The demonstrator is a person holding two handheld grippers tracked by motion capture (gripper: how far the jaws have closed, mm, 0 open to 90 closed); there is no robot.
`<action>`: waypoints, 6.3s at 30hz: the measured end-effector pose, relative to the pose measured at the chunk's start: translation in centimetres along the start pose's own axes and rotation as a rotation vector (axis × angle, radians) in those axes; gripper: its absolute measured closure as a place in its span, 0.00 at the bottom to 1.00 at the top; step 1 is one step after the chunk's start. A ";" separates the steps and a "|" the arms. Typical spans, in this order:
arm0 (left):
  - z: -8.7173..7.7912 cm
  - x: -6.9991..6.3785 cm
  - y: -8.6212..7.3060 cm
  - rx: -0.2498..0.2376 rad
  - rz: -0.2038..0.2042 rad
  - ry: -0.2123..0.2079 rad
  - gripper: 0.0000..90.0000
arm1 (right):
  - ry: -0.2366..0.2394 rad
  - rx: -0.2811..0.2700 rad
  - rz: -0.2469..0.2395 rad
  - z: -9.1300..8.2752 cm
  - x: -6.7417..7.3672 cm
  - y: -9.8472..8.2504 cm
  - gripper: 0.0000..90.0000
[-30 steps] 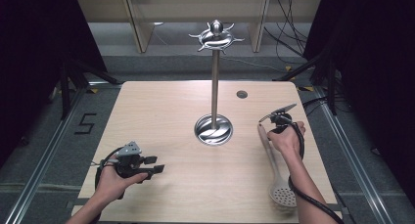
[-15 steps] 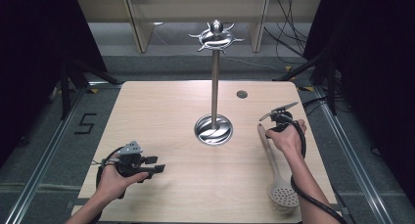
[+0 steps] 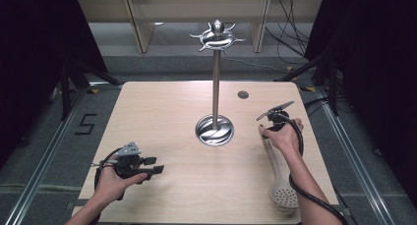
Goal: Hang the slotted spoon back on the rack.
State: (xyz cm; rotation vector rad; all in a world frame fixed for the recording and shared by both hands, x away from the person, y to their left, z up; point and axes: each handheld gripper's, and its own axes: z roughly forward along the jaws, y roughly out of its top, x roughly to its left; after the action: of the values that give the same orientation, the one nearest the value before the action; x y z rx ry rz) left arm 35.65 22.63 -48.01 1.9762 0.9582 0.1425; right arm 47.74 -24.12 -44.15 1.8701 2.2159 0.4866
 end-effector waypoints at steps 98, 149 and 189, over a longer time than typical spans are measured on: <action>-0.3 -0.6 -0.1 0.002 0.035 0.001 0.53 | 0.208 -0.683 -0.174 -10.4 -0.4 -7.5 0.78; -0.2 -0.6 -0.2 -0.004 0.035 0.010 0.53 | 0.308 -1.001 -0.194 -12.9 0.3 -6.9 0.78; -0.2 -0.6 -0.2 -0.017 0.030 0.007 0.53 | 0.327 -1.073 -0.271 -15.9 4.4 -3.5 0.78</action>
State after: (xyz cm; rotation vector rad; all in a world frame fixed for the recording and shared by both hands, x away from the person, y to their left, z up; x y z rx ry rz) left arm 35.02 22.41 -47.87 1.9765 0.9296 0.1740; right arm 37.98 -22.21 -30.47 0.9456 1.6942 1.5930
